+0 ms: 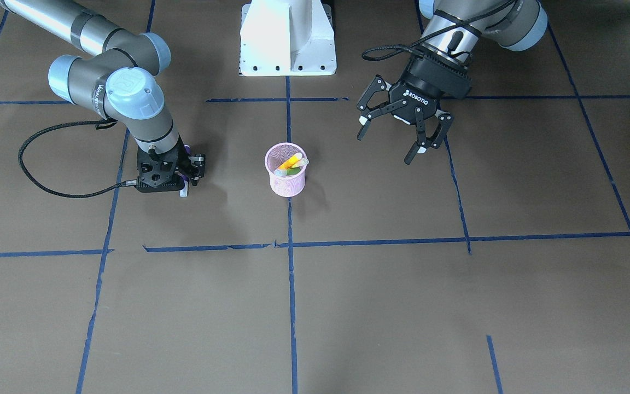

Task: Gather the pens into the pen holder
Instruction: 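Lower the right gripper around the purple marker's top and close it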

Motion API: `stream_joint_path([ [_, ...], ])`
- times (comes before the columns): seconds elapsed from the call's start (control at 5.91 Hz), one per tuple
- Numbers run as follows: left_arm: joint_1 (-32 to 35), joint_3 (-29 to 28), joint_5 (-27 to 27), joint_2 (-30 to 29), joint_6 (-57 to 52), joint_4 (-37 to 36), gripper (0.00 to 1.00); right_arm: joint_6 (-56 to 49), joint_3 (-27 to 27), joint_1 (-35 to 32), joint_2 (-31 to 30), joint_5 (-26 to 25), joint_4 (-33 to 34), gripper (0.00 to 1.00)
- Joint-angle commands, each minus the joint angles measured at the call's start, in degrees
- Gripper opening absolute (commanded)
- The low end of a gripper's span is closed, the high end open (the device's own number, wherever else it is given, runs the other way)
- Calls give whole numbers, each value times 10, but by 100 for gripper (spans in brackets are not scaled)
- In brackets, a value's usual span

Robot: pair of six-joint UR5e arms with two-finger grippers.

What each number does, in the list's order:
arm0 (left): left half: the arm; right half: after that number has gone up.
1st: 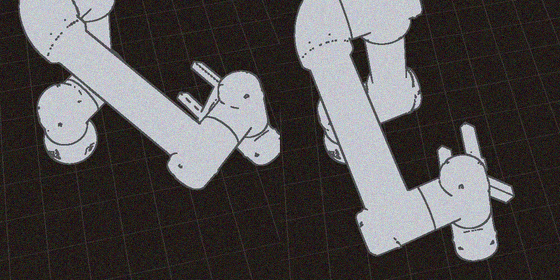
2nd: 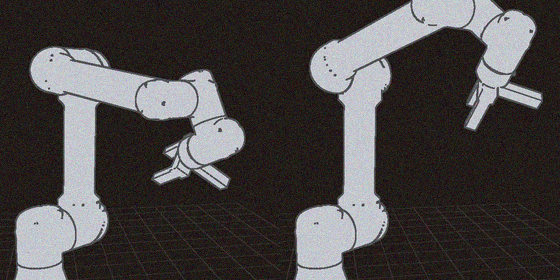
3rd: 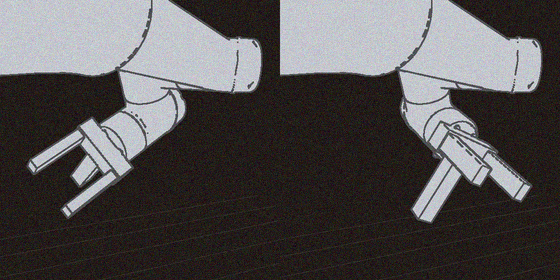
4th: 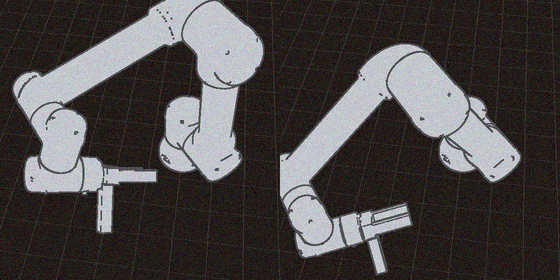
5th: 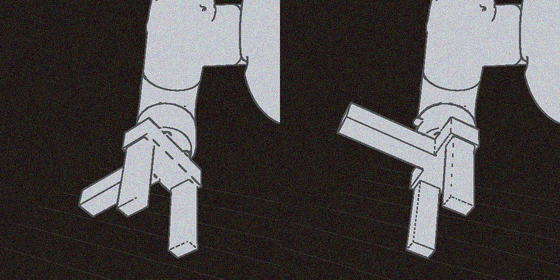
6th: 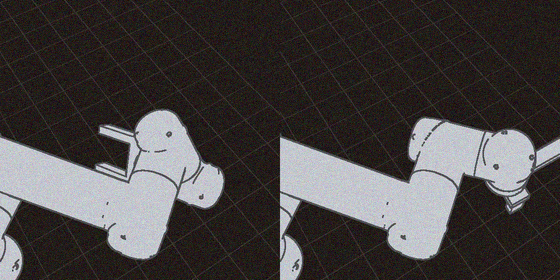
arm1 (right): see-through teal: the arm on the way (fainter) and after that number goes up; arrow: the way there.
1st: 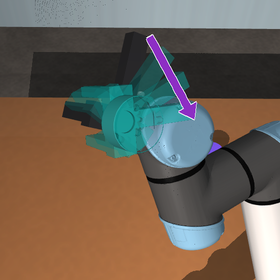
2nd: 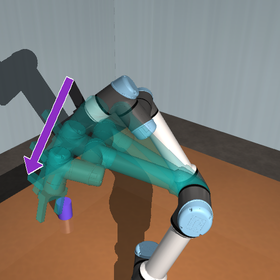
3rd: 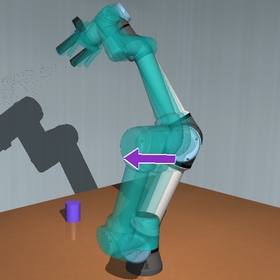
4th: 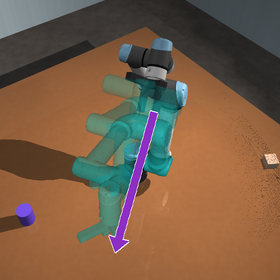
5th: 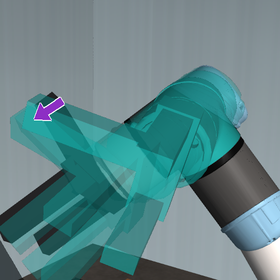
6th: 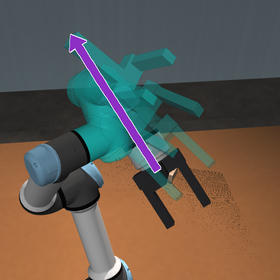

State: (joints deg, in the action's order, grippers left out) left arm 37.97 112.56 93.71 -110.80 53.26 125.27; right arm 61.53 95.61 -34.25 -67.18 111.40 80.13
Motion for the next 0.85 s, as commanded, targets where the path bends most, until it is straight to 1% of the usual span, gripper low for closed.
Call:
stream_joint_path([
  [0.0,0,1,0,1,0,1,100,-2,3,-1,-1,3,-1,14],
  [0.17,0,2,-1,1,1,1,99,-2,5,-1,-1,3,-1,1],
  [0.34,0,2,-1,2,2,0,98,-2,18,-2,-1,2,-1,0],
  [0.51,0,3,1,4,2,-1,98,-1,42,-9,-1,-1,-2,0],
  [0.68,0,0,2,12,0,-6,99,3,88,-21,0,-16,-2,0],
])
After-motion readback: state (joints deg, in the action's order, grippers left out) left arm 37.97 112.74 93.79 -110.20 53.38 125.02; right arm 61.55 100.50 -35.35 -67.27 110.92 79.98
